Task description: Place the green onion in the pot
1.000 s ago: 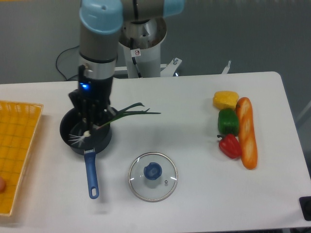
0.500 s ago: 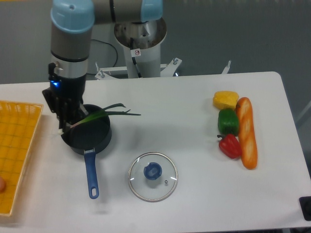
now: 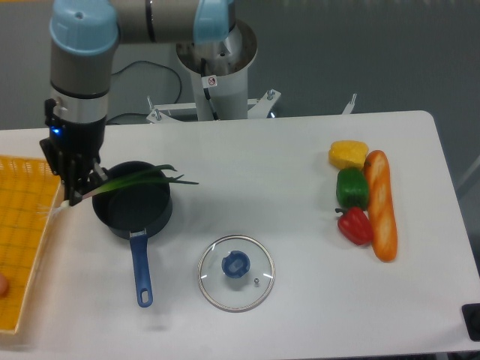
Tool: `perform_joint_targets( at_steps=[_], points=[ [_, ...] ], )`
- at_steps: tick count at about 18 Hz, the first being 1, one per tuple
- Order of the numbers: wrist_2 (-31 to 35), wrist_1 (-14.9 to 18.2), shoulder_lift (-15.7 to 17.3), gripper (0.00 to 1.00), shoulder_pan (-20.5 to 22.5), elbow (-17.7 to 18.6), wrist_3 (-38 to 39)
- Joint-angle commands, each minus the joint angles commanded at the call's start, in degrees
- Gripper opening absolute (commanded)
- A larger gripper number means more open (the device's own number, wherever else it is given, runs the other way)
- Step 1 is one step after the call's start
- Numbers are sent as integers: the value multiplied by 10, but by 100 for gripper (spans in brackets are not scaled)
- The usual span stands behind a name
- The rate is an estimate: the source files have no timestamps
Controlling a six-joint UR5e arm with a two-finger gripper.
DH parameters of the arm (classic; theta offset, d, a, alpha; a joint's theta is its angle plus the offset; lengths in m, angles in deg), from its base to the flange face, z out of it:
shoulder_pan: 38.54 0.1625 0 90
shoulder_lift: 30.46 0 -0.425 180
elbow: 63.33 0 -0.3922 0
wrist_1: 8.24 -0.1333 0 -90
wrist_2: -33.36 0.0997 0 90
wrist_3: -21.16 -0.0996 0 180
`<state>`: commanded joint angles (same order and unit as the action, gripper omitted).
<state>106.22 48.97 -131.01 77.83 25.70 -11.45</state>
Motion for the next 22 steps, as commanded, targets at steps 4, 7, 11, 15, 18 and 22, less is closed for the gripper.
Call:
perform_joint_targets(
  at_steps=[4, 7, 11, 15, 18, 22],
  points=[
    [0, -2, -8, 11, -11, 0, 0],
    [0, -7, -18, 11, -24, 0, 0],
    [0, -10, -25, 10, -33, 0, 1],
    [0, -11, -25, 10, -43, 0, 3],
    [0, -11, -30, 10, -51, 0, 2],
    [1, -11, -35, 10, -62, 0, 3]
  ],
)
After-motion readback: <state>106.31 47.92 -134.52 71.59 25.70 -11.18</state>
